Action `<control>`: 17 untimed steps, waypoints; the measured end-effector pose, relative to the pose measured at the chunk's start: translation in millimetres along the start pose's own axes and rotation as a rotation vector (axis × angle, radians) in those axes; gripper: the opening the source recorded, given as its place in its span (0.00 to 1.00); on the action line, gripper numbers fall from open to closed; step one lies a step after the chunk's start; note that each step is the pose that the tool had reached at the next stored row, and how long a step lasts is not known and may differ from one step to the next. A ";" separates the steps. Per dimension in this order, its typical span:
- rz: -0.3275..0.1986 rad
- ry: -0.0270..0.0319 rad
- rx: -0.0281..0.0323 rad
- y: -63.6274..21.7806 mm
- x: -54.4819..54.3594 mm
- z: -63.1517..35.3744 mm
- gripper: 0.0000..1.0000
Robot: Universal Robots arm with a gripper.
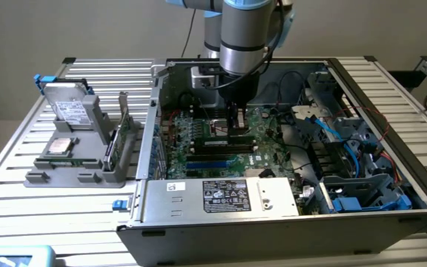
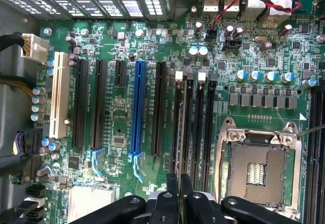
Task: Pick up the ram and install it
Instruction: 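Insert the ram into the slot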
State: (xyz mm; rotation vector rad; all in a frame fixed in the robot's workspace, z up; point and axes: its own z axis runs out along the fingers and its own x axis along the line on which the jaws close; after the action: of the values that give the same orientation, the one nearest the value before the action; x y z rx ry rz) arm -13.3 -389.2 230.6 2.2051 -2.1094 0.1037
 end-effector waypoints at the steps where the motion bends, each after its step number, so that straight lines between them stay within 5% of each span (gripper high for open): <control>1: -0.001 -0.0001 0.0001 0.0 0.2 0.3 0.14; 17: -0.002 0.0002 0.0003 0.0 0.6 3.5 0.14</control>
State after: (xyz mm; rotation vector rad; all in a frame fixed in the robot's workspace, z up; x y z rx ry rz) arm -13.3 -390.1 227.1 2.2077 -2.1067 0.1041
